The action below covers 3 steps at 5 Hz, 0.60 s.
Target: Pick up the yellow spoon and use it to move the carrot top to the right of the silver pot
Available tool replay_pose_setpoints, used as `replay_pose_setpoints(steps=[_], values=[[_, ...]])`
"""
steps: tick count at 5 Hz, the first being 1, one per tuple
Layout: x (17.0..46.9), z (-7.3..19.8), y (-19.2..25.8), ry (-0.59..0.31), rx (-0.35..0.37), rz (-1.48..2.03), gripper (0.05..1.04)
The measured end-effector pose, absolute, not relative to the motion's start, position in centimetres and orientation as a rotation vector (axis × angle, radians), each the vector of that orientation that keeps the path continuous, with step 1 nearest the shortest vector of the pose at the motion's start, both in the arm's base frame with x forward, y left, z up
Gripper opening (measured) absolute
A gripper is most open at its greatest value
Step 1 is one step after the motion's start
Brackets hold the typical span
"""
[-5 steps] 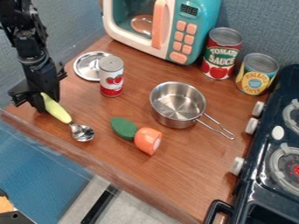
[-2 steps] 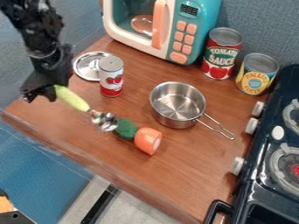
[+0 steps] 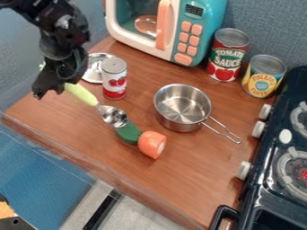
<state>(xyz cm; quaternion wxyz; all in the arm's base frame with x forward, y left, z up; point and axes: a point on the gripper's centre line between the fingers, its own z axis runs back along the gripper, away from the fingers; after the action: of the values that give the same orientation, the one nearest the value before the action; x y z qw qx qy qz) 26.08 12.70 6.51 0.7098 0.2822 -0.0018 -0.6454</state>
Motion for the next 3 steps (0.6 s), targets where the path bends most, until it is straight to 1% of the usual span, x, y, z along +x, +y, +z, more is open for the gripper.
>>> replay_pose_setpoints(steps=[1, 2, 3], values=[[26.0, 5.5, 12.7, 0.037, 0.610, -1.453, 0.404], [26.3, 4.4, 11.5, 0.060, 0.591, -1.481, 0.404], [26.4, 3.7, 10.8, 0.062, 0.568, -1.484, 0.404]])
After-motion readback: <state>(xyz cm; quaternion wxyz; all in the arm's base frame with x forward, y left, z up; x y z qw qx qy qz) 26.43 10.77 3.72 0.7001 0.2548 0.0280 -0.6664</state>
